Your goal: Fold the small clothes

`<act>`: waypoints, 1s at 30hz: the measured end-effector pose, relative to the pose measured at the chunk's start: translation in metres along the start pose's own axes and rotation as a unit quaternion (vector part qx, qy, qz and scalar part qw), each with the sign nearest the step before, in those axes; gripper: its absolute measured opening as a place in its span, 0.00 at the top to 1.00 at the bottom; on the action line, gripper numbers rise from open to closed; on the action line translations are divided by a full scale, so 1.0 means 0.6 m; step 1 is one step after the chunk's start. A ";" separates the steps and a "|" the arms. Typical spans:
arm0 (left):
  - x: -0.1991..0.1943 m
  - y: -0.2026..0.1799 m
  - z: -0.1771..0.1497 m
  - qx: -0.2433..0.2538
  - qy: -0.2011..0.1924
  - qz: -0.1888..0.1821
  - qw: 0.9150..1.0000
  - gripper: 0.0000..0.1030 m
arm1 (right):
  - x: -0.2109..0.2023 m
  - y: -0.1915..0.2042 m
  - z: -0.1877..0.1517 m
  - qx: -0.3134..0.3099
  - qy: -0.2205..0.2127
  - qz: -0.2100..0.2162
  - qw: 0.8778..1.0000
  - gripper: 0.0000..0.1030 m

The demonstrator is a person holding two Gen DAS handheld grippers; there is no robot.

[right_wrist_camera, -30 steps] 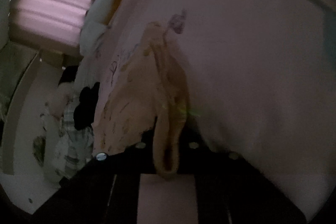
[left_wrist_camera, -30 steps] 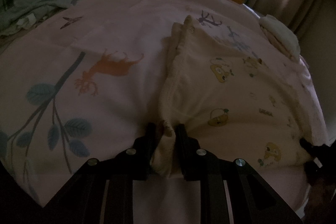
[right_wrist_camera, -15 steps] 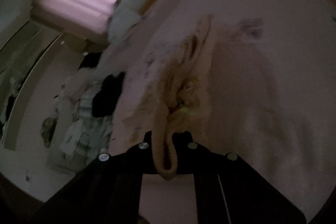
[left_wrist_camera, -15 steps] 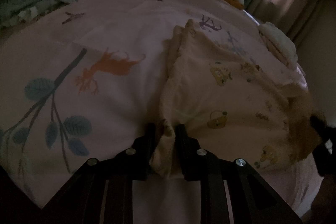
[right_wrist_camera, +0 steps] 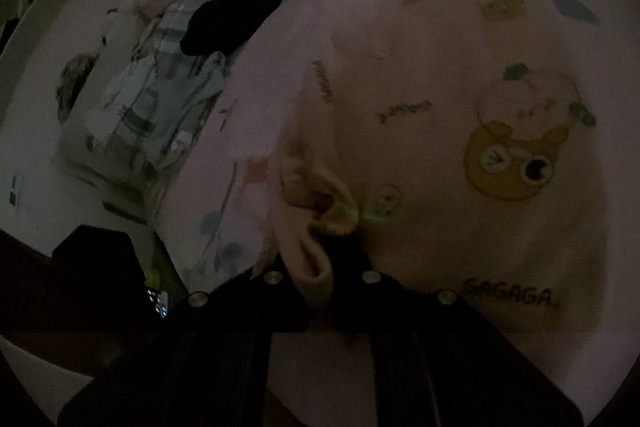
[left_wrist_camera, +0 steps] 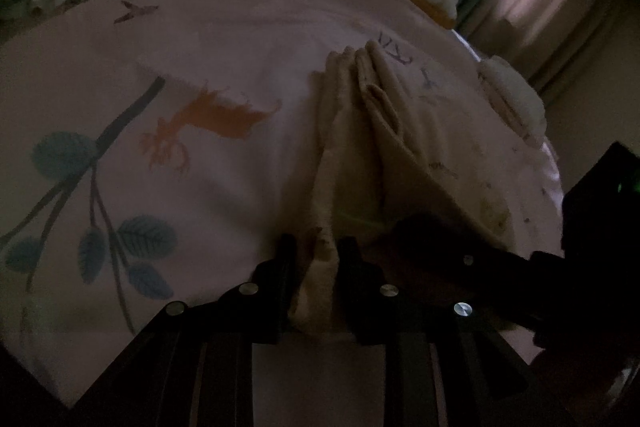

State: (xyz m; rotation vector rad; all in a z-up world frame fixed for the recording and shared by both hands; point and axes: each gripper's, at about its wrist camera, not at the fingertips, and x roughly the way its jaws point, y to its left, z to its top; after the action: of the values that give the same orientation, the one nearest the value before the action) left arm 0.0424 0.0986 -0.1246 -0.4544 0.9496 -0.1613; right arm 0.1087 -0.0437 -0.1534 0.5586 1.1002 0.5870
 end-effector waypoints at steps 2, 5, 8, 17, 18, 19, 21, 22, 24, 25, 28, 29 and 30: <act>0.000 0.001 -0.001 -0.006 -0.001 -0.005 1.000 0.76 | -0.008 -0.009 -0.001 0.017 0.002 0.020 1.000 0.89; 0.001 0.000 -0.002 -0.003 -0.003 -0.004 1.000 0.76 | -0.014 0.000 -0.004 0.004 0.002 0.016 1.000 0.89; 0.001 -0.008 -0.008 0.023 -0.011 0.009 1.000 0.76 | -0.007 0.009 -0.004 -0.011 0.003 -0.008 1.000 0.87; 0.003 -0.026 -0.011 0.056 -0.020 0.042 0.997 0.74 | -0.010 0.026 -0.007 -0.026 0.013 -0.002 1.000 0.68; 0.003 -0.025 -0.011 0.056 -0.021 0.041 0.997 0.74 | -0.010 0.033 -0.009 -0.036 0.014 -0.008 0.999 0.66; 0.004 -0.026 -0.010 0.055 -0.021 0.040 0.997 0.74 | -0.010 0.036 -0.012 -0.045 0.016 -0.012 0.999 0.65; 0.004 -0.023 -0.010 0.052 -0.020 0.039 0.998 0.74 | -0.005 0.047 -0.017 -0.064 0.020 -0.021 0.998 0.62; 0.005 -0.023 -0.009 0.052 -0.019 0.039 0.998 0.74 | -0.003 0.050 -0.018 -0.070 0.020 -0.028 0.997 0.62; 0.005 -0.026 -0.009 0.053 -0.018 0.040 0.998 0.74 | -0.001 0.055 -0.019 -0.079 0.019 -0.038 0.996 0.61; 0.005 -0.027 -0.009 0.054 -0.018 0.040 0.998 0.74 | 0.000 0.058 -0.019 -0.083 0.020 -0.040 0.996 0.61; 0.003 -0.027 -0.011 0.053 -0.020 0.039 0.998 0.74 | 0.000 0.058 -0.016 -0.085 0.021 -0.042 0.995 0.60; 0.004 -0.026 -0.011 0.052 -0.020 0.038 0.998 0.74 | -0.001 0.058 -0.016 -0.085 0.022 -0.040 0.995 0.58; 0.004 -0.026 -0.011 0.052 -0.020 0.038 0.998 0.74 | -0.002 0.057 -0.016 -0.085 0.023 -0.038 0.995 0.57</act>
State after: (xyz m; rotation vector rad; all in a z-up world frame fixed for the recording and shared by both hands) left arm 0.0396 0.0817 -0.1227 -0.3241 0.9127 -0.1306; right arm 0.0938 -0.0186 -0.1328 0.3563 1.0976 0.6221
